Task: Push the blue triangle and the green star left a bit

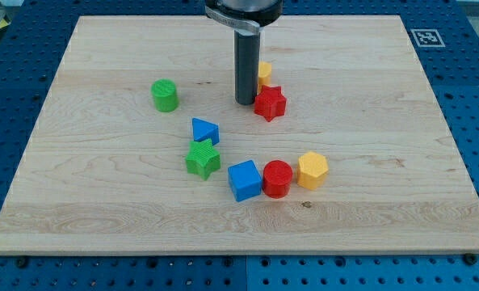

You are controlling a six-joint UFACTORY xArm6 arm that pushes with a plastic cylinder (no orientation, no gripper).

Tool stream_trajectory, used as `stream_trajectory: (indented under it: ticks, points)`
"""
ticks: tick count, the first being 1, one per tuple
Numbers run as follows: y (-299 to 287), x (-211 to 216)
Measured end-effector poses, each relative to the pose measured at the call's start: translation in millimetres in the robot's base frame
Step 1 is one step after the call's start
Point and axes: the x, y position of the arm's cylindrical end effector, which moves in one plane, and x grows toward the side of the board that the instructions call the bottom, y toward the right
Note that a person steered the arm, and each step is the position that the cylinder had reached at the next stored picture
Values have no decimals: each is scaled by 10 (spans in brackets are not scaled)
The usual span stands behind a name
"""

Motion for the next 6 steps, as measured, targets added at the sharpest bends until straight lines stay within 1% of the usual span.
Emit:
stream_trajectory:
  ticks: [1,2,3,4,5,6]
  points:
    - [61,81]
    - [425,89]
    - [1045,89]
    - [1271,128]
    - [666,395]
    - [-107,735]
